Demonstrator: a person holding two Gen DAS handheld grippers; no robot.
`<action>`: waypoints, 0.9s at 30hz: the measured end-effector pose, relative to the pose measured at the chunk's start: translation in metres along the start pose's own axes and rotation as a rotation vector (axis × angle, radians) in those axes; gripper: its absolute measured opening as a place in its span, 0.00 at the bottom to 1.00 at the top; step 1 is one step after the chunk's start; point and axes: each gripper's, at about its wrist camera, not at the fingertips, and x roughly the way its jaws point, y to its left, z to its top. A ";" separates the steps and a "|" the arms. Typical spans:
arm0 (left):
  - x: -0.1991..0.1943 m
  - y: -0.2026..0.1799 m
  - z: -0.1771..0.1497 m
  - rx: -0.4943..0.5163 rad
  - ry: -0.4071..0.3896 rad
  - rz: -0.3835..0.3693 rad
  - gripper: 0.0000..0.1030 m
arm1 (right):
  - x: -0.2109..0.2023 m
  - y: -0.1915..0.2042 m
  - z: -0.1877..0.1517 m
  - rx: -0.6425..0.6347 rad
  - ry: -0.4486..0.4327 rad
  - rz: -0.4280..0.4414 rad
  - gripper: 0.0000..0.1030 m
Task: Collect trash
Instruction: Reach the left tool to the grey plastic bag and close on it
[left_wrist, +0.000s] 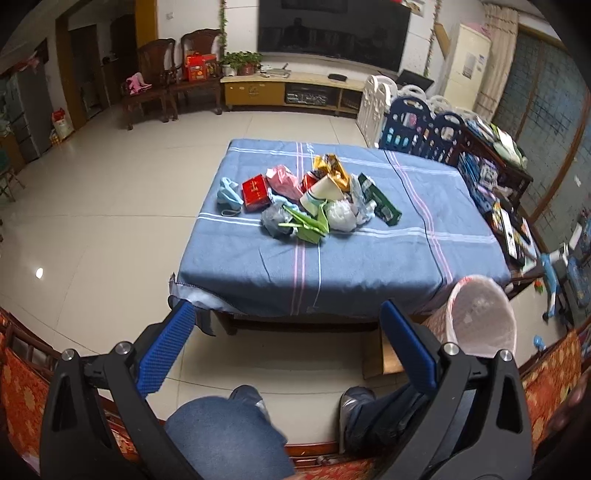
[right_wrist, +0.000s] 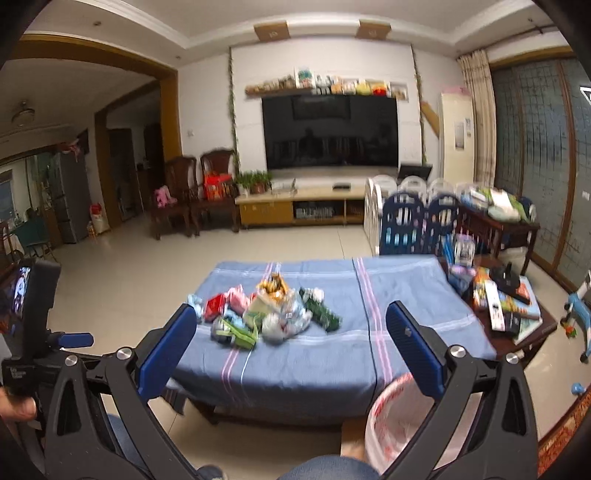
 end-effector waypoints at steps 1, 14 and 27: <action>0.001 0.000 0.001 -0.003 -0.003 -0.006 0.97 | -0.002 -0.001 -0.002 -0.013 -0.047 0.004 0.98; 0.112 0.011 0.054 -0.049 0.034 -0.055 0.97 | 0.157 0.006 -0.027 -0.070 0.139 0.066 0.98; 0.250 0.061 0.142 -0.172 0.121 -0.041 0.95 | 0.397 0.049 -0.078 -0.268 0.433 -0.041 0.84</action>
